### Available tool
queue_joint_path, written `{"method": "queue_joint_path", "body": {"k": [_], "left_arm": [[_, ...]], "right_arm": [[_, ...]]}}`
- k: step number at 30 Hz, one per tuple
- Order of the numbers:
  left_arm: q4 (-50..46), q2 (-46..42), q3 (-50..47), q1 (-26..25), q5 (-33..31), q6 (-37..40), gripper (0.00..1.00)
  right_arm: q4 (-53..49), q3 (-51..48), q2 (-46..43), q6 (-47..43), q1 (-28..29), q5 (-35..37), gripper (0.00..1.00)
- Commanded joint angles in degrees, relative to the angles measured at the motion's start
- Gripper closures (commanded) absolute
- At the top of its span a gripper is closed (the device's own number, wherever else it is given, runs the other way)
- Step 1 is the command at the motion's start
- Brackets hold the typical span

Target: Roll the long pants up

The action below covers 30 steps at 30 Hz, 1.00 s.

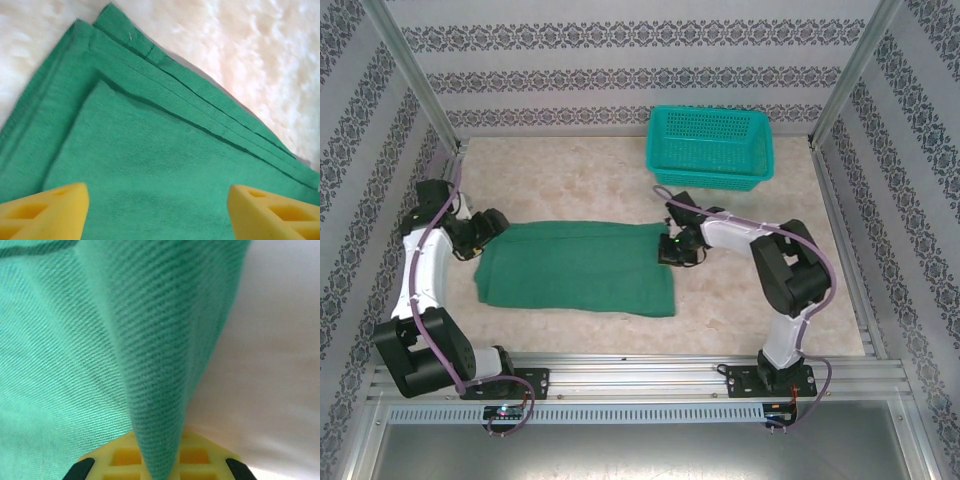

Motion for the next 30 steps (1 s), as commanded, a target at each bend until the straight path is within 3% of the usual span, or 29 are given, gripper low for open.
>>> {"method": "queue_joint_path", "body": {"k": [1,2,4,5,6,7,18,25,29,30], "left_arm": [[2.79,-0.52,-2.73,-3.69,2.46,-0.72,0.20],[3.73,-0.24,-3.69,-4.75,1.98,-1.22,0.20],[4.76,0.71,-4.83,-6.85,1.80,-1.72,0.18],[5.16,1.15,-5.33,-8.09,1.41,-1.90,0.02],[5.28,1.62,-5.63,-9.40,0.86,-2.00,0.02],[5.44,2.11,-5.83,-10.21,0.11,-2.01,0.02],[9.88,11.96,-5.74,-11.33,-4.06,-1.83,0.19],[12.38,18.71,-3.90,-12.25,-1.91,-2.15,0.57],[11.81,21.33,-2.57,-12.62,-1.51,-1.94,0.62],[11.85,21.47,-2.55,-12.65,-1.06,-1.91,0.67]], "right_arm": [[-8.58,-3.84,-2.96,-1.92,-3.61,14.28,1.00],[-9.23,-4.12,-3.56,-1.23,-4.61,17.28,1.00],[-9.38,-3.46,-3.51,0.68,-5.79,18.18,0.73],[-10.08,-2.22,-2.93,1.82,-5.47,19.82,0.65],[-10.57,-0.75,-2.14,1.97,-4.86,19.56,0.50],[-11.21,0.69,-1.37,2.27,-4.48,18.92,0.47],[-9.31,2.22,-0.71,3.16,-2.99,15.57,0.46],[-9.16,0.92,-1.31,3.28,-3.11,15.83,0.47],[-9.16,0.79,-1.45,3.33,-3.16,15.56,0.47],[-9.23,0.70,-1.58,3.42,-3.17,15.73,0.47]]}}
